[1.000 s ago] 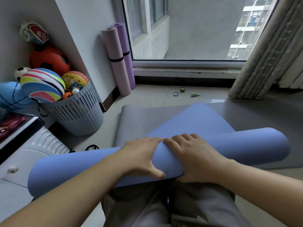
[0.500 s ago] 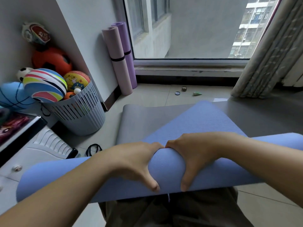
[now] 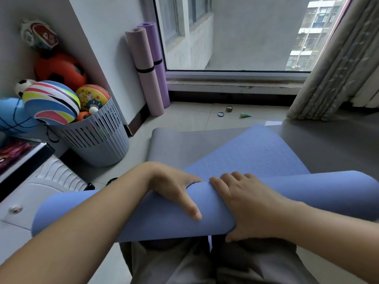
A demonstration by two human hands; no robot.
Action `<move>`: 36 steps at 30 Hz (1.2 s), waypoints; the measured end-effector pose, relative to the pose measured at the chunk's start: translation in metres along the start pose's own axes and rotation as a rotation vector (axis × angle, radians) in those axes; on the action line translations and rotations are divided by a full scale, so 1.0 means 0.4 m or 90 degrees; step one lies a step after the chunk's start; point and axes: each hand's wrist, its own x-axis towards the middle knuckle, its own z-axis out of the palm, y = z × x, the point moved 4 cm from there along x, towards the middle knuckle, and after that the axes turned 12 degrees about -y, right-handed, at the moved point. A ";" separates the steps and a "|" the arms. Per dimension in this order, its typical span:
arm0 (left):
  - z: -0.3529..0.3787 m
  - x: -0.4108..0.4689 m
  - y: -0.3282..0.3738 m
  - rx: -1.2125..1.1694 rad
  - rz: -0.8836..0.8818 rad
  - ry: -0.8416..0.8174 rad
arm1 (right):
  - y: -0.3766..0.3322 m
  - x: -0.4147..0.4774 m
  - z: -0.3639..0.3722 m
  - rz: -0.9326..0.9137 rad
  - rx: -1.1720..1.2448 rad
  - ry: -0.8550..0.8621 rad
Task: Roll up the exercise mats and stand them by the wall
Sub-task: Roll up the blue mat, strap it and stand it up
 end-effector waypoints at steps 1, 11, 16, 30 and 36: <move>0.000 -0.003 -0.001 0.006 -0.002 0.024 | 0.010 0.004 -0.002 -0.002 0.021 0.002; 0.133 -0.007 0.028 0.359 -0.141 0.437 | 0.059 0.063 -0.030 -0.018 0.128 -0.085; 0.119 -0.011 0.017 0.356 -0.122 0.503 | 0.008 0.036 0.002 0.042 -0.017 0.045; 0.033 -0.166 0.089 0.396 -0.069 0.541 | 0.062 -0.016 -0.117 -0.004 0.114 0.156; 0.164 -0.087 0.043 0.219 -0.002 0.400 | -0.006 -0.021 -0.035 -0.076 0.102 -0.024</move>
